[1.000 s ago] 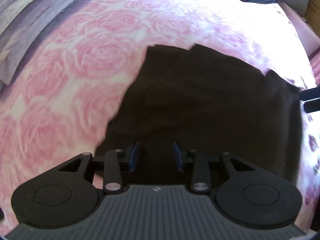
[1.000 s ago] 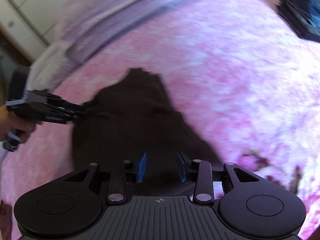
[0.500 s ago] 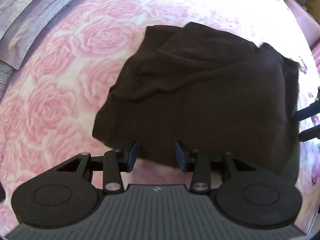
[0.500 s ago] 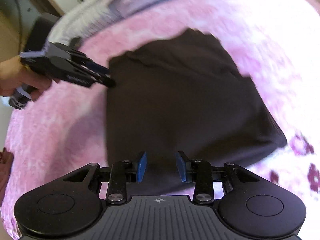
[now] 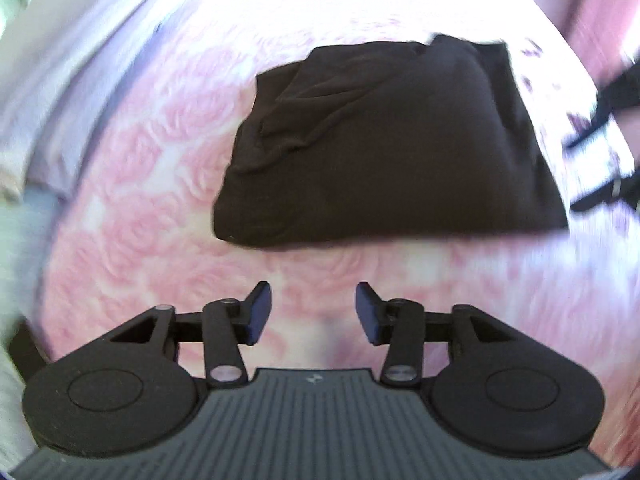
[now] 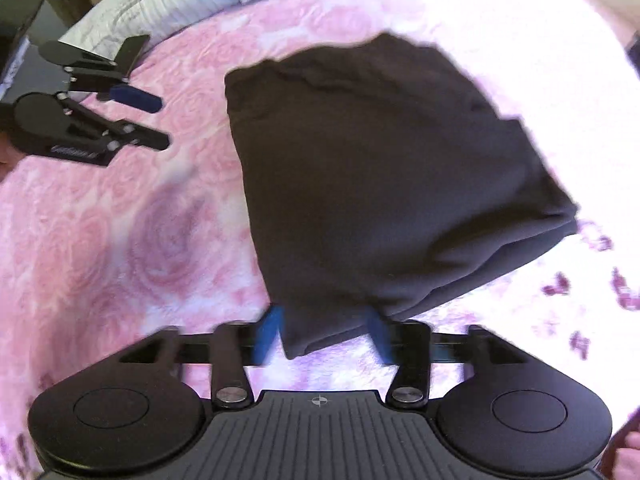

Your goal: Fold clothes

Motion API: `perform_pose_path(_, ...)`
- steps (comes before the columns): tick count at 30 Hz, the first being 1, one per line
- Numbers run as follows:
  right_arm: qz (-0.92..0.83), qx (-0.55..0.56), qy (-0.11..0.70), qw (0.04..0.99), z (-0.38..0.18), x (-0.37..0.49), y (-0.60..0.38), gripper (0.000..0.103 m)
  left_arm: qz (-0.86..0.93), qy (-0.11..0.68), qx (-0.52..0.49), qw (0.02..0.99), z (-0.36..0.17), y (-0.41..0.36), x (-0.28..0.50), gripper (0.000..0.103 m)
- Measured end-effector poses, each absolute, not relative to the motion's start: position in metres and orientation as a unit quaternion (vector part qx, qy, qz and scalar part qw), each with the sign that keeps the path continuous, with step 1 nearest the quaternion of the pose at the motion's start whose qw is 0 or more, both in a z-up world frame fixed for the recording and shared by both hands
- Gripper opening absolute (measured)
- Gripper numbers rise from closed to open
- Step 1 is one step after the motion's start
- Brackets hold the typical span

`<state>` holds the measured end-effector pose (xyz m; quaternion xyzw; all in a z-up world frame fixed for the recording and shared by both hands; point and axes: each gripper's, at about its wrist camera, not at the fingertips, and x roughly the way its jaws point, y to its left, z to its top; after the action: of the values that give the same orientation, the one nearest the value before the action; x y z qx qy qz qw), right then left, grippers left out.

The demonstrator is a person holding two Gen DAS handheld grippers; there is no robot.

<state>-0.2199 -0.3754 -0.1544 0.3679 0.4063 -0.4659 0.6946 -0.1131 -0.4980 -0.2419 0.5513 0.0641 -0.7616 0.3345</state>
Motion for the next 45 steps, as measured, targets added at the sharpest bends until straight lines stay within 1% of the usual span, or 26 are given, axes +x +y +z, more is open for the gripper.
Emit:
perform_pose_path(3, -0.476, 0.315, 0.428, 0.701, -0.150, -0.189, -0.360, 0.066, -0.767, -0.032, 0.571, 0.290, -0.247, -0.482, -0.109, 0.057)
perform_pose_path(6, -0.478, 0.264, 0.459, 0.701, -0.166, -0.166, -0.357, 0.066, -0.766, -0.118, 0.584, 0.243, -0.268, -0.475, -0.109, 0.058)
perform_pose_path(9, -0.485, 0.218, 0.493, 0.689, -0.190, -0.153, -0.359, 0.066, -0.759, -0.197, 0.581, 0.217, -0.292, -0.474, -0.110, 0.058)
perform_pose_path(12, -0.468, 0.170, 0.531, 0.685, -0.214, -0.143, -0.363, 0.066, -0.751, -0.254, 0.577, 0.195, -0.316, -0.483, -0.115, 0.058)
perform_pose_path(15, -0.456, 0.115, 0.544, 0.695, -0.227, -0.139, -0.362, 0.066, -0.742, -0.302, 0.574, 0.173, -0.335, -0.495, -0.120, 0.058)
perform_pose_path(16, -0.459, 0.105, 0.542, 0.696, -0.229, -0.141, -0.363, 0.063, -0.738, -0.317, 0.573, 0.165, -0.341, -0.499, -0.121, 0.058)
perform_pose_path(17, -0.463, 0.098, 0.539, 0.697, -0.229, -0.144, -0.363, 0.054, -0.734, -0.330, 0.572, 0.158, -0.346, -0.503, -0.122, 0.058)
perform_pose_path(18, -0.463, 0.095, 0.537, 0.698, -0.229, -0.148, -0.363, 0.042, -0.731, -0.342, 0.572, 0.149, -0.349, -0.507, -0.124, 0.058)
perform_pose_path(20, -0.461, 0.094, 0.533, 0.703, -0.226, -0.156, -0.363, 0.030, -0.726, -0.360, 0.571, 0.129, -0.355, -0.513, -0.126, 0.058)
perform_pose_path(21, -0.457, 0.094, 0.532, 0.707, -0.222, -0.160, -0.362, 0.022, -0.724, -0.369, 0.570, 0.120, -0.357, -0.516, -0.127, 0.058)
perform_pose_path(22, -0.454, 0.096, 0.528, 0.712, -0.217, -0.165, -0.362, 0.016, -0.723, -0.376, 0.568, 0.113, -0.359, -0.518, -0.129, 0.056)
perform_pose_path(23, -0.451, 0.097, 0.523, 0.717, -0.211, -0.171, -0.361, 0.015, -0.722, -0.381, 0.568, 0.106, -0.360, -0.520, -0.131, 0.054)
perform_pose_path(24, -0.448, 0.098, 0.518, 0.722, -0.205, -0.176, -0.361, 0.013, -0.720, -0.385, 0.568, 0.102, -0.361, -0.522, -0.134, 0.049)
perform_pose_path(25, -0.445, 0.100, 0.514, 0.727, -0.199, -0.182, -0.361, 0.012, -0.719, -0.388, 0.568, 0.100, -0.361, -0.522, -0.137, 0.038)
perform_pose_path(26, -0.444, 0.100, 0.513, 0.728, -0.191, -0.189, -0.361, 0.012, -0.716, -0.389, 0.570, 0.102, -0.362, -0.523, -0.141, 0.031)
perform_pose_path(28, -0.440, 0.095, 0.517, 0.728, -0.180, -0.203, -0.361, 0.011, -0.716, -0.384, 0.573, 0.106, -0.363, -0.524, -0.147, 0.014)
perform_pose_path(30, -0.433, 0.091, 0.527, 0.726, -0.173, -0.213, -0.357, 0.011, -0.721, -0.375, 0.572, 0.114, -0.361, -0.521, -0.151, 0.007)
perform_pose_path(31, -0.428, 0.092, 0.532, 0.724, -0.171, -0.217, -0.355, 0.011, -0.724, -0.367, 0.571, 0.119, -0.359, -0.519, -0.151, 0.006)
perform_pose_path(35, -0.420, 0.087, 0.549, 0.717, -0.181, -0.217, -0.342, 0.012, -0.741, -0.333, 0.567, 0.138, -0.350, -0.517, -0.152, 0.005)
perform_pose_path(36, -0.425, 0.085, 0.551, 0.713, -0.186, -0.213, -0.339, 0.013, -0.744, -0.327, 0.566, 0.140, -0.348, -0.517, -0.151, 0.004)
perform_pose_path(38, -0.437, 0.084, 0.551, 0.706, -0.195, -0.202, -0.336, 0.018, -0.748, -0.316, 0.566, 0.145, -0.344, -0.519, -0.152, 0.004)
perform_pose_path(39, -0.441, 0.080, 0.551, 0.703, -0.199, -0.197, -0.336, 0.026, -0.750, -0.311, 0.565, 0.146, -0.342, -0.519, -0.152, 0.004)
perform_pose_path(40, -0.445, 0.075, 0.552, 0.701, -0.204, -0.192, -0.336, 0.043, -0.752, -0.307, 0.565, 0.147, -0.340, -0.518, -0.152, 0.004)
perform_pose_path(41, -0.452, 0.064, 0.553, 0.697, -0.210, -0.187, -0.336, 0.053, -0.752, -0.304, 0.566, 0.148, -0.339, -0.518, -0.152, 0.004)
perform_pose_path(42, -0.459, 0.052, 0.554, 0.693, -0.215, -0.183, -0.337, 0.067, -0.752, -0.304, 0.566, 0.147, -0.338, -0.518, -0.152, 0.004)
perform_pose_path(45, -0.462, 0.041, 0.555, 0.690, -0.233, -0.181, -0.345, 0.068, -0.753, -0.301, 0.568, 0.145, -0.336, -0.513, -0.150, 0.004)
